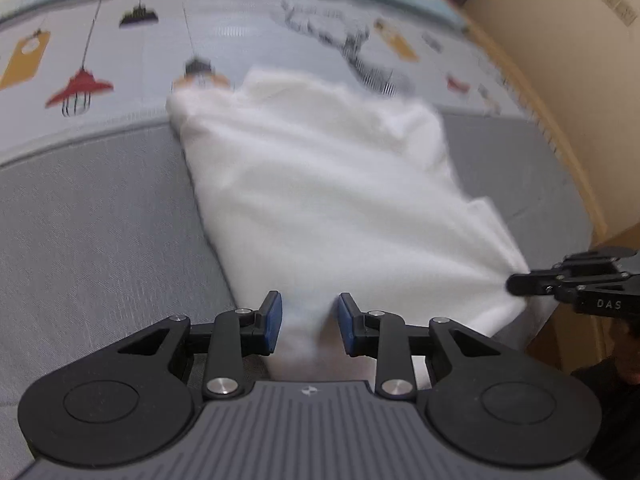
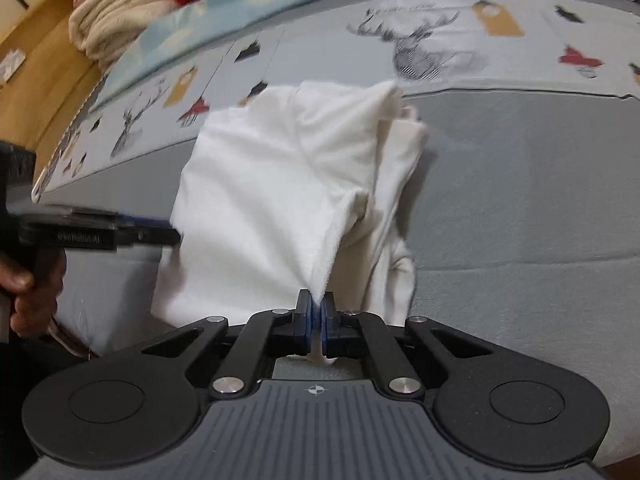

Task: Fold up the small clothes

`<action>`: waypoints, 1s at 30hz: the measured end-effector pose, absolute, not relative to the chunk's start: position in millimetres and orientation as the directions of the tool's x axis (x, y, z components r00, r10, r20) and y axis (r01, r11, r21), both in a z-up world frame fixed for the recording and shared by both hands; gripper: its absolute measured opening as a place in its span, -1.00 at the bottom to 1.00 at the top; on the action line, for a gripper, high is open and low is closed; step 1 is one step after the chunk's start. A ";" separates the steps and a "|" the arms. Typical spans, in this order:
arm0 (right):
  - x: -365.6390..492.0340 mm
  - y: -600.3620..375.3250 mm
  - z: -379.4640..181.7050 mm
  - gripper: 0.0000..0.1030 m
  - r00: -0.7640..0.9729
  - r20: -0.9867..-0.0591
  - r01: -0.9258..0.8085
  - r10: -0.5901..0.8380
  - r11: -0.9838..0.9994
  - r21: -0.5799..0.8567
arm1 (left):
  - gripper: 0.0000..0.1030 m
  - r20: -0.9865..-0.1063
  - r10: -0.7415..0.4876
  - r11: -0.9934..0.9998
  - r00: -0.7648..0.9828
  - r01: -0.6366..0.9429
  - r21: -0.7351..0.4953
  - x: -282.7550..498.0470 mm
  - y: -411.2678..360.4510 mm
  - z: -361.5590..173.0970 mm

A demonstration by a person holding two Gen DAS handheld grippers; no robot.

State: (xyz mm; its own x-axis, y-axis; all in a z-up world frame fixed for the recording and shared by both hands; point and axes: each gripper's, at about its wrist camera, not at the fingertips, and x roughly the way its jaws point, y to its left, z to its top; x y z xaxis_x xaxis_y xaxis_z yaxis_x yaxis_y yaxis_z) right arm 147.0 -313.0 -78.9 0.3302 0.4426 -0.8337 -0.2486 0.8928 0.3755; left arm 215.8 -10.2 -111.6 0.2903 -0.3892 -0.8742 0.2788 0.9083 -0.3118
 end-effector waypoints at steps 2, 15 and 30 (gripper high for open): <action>146.0 -305.6 -88.9 -0.94 0.281 -0.871 -0.275 0.403 0.903 0.330 | -0.31 -0.914 -0.332 0.920 0.233 0.294 -0.259 214.8 -16.6 -124.7; 179.4 -337.6 -74.6 0.20 0.523 -0.768 0.012 0.370 0.897 0.441 | 0.37 -0.874 -0.320 0.946 0.367 0.073 -0.316 239.3 16.9 -112.4; 222.3 -311.5 -127.1 0.35 0.383 -0.870 0.156 0.311 0.906 0.393 | 0.37 -0.853 -0.348 0.890 0.389 -0.148 -0.431 273.4 7.6 -142.3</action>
State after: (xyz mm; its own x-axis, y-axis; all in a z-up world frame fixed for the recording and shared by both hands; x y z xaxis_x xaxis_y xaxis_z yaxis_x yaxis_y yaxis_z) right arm 222.3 -311.5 -127.1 0.3833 0.3114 -0.8696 0.1560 0.9061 0.3932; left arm 273.4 7.6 -142.3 0.3886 -0.3482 -0.8531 -0.1478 0.8903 -0.4307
